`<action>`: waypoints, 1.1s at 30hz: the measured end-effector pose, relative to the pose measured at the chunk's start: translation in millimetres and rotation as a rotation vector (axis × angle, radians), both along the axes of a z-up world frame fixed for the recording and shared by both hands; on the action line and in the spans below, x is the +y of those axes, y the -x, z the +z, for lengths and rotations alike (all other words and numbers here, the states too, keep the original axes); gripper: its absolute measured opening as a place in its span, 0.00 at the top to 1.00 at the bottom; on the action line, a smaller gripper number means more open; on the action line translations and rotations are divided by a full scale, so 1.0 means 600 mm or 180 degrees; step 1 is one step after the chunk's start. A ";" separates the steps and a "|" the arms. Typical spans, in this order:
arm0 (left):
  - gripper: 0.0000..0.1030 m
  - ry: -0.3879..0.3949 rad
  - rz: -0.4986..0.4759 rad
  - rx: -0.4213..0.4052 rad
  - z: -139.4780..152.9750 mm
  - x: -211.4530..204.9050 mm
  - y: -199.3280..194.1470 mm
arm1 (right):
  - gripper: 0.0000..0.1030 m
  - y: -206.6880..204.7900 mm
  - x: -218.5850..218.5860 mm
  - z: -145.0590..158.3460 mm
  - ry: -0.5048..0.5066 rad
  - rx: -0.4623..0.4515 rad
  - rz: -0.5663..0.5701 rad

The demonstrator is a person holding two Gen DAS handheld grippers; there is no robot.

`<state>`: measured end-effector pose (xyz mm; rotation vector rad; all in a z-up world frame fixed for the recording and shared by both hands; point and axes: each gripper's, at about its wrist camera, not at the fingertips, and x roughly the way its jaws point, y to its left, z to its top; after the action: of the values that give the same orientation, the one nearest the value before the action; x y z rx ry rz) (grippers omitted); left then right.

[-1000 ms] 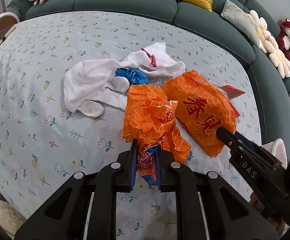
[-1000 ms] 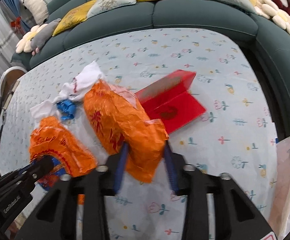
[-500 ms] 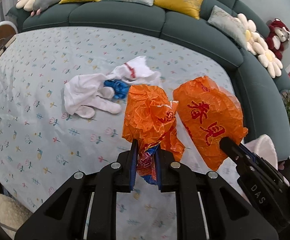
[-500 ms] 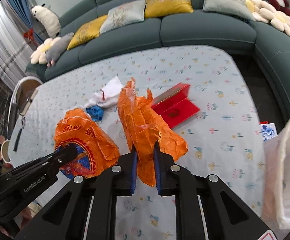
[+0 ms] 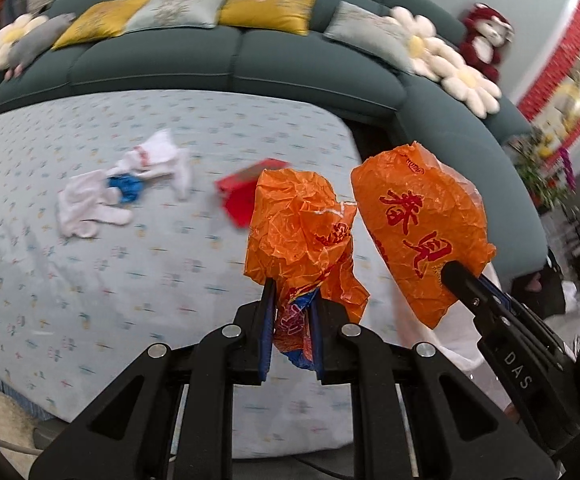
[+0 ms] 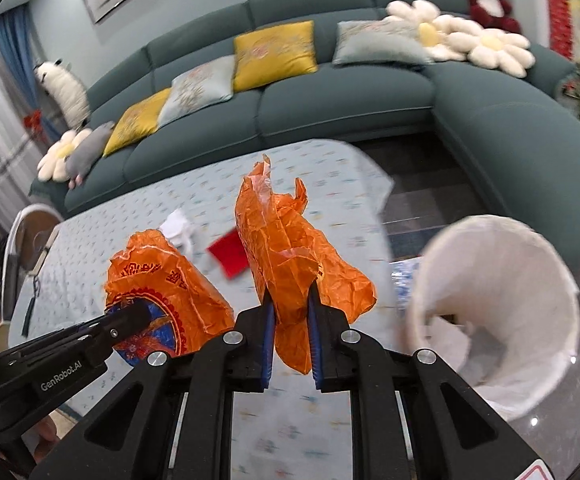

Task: Collect trash
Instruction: 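Carry both orange bags over the bin and open both grippers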

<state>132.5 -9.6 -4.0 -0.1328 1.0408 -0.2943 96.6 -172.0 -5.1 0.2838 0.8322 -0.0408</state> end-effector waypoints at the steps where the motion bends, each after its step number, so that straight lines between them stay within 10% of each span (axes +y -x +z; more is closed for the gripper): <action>1: 0.86 -0.0003 -0.0054 -0.0011 0.002 -0.015 0.005 | 0.86 0.011 -0.017 0.003 0.0002 -0.0016 -0.0066; 33: 0.74 0.0014 -0.0938 0.0033 -0.024 -0.324 0.024 | 0.86 0.134 -0.277 -0.053 -0.0063 0.0073 -0.1093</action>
<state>118.2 -204.0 -18.3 0.0162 1.0701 -0.5634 16.2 -338.5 -36.8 0.4432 0.7996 -0.3574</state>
